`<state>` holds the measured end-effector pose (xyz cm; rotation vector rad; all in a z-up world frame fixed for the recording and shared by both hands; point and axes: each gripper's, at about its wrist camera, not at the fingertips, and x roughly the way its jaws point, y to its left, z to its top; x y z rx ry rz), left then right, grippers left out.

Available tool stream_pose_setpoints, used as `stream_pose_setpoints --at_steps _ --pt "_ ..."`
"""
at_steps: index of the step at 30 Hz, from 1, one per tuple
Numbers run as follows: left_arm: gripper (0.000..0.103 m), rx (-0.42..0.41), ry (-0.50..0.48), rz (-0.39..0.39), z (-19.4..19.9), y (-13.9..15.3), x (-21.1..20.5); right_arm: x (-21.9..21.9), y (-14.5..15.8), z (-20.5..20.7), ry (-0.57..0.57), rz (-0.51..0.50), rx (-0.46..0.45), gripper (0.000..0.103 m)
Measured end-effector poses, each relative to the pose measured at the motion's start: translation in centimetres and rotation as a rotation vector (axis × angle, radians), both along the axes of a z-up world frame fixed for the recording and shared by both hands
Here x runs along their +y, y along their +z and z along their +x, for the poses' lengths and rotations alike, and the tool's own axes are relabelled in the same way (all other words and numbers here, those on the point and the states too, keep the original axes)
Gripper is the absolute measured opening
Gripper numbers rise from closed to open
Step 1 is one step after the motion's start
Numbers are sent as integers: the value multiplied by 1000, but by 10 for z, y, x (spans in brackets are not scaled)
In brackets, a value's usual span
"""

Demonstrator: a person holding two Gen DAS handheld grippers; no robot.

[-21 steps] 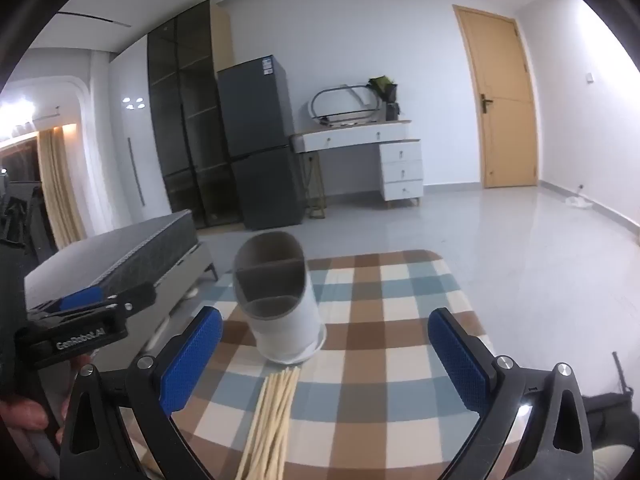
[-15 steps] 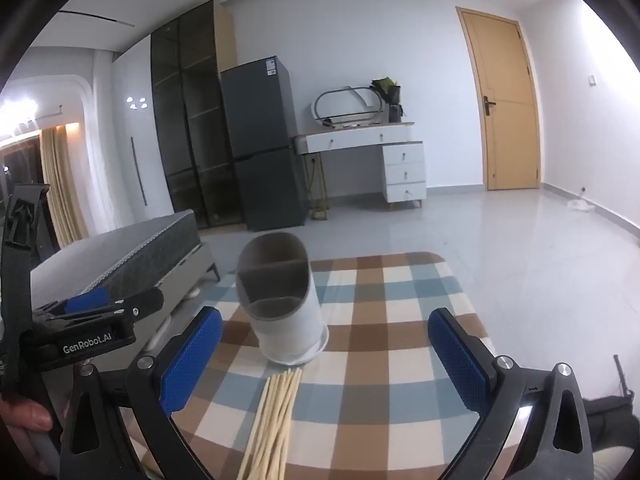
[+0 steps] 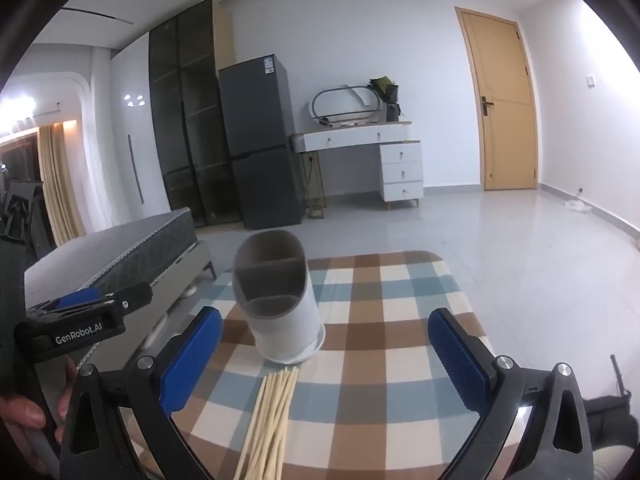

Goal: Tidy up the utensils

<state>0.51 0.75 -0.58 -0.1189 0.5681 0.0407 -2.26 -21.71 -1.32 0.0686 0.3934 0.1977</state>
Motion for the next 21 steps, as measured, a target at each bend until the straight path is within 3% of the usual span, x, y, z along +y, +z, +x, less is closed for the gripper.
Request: stream_pose_setpoints --at_steps 21 --pt "97 11 10 -32 -1 1 4 3 -2 -2 15 -9 4 103"
